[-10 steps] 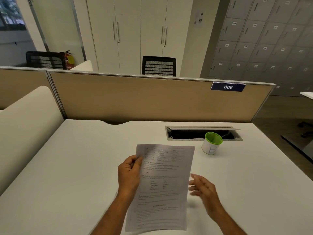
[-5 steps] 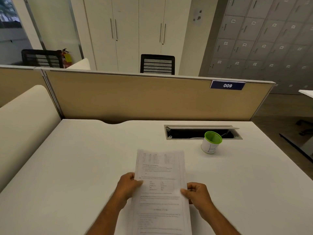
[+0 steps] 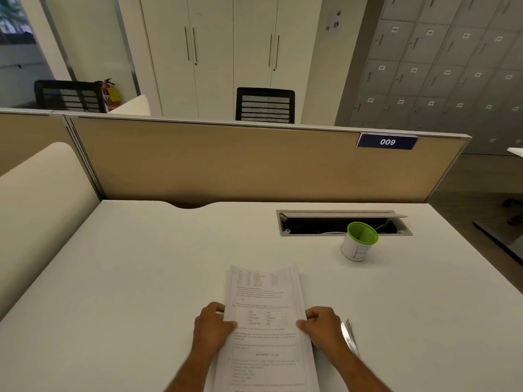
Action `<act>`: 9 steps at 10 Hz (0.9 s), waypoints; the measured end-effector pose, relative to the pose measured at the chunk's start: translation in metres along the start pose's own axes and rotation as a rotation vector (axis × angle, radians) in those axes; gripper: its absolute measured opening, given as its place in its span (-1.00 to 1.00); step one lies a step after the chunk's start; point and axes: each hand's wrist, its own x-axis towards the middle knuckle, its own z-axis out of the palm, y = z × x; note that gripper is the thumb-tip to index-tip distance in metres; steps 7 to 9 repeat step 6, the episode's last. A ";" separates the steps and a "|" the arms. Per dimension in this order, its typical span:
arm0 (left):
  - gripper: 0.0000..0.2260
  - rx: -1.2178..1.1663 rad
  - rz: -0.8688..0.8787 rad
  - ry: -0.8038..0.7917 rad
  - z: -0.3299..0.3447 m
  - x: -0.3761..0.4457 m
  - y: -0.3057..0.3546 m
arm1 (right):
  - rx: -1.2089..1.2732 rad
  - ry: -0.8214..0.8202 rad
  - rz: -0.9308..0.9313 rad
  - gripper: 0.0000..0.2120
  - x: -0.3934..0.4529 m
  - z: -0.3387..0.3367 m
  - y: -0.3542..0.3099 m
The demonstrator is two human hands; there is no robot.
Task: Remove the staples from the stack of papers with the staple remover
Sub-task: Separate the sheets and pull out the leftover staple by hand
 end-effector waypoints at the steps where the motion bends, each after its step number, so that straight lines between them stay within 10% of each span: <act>1: -0.61 0.013 -0.008 0.021 0.003 0.006 0.002 | -0.053 0.038 -0.022 -0.62 0.007 0.002 -0.003; 3: -0.39 0.126 -0.051 0.049 0.005 0.010 0.007 | -0.185 0.094 0.011 -0.85 0.010 0.006 -0.012; 9: -0.30 0.327 -0.006 0.126 -0.006 0.003 0.018 | -0.188 0.183 -0.032 -0.55 0.003 -0.004 -0.018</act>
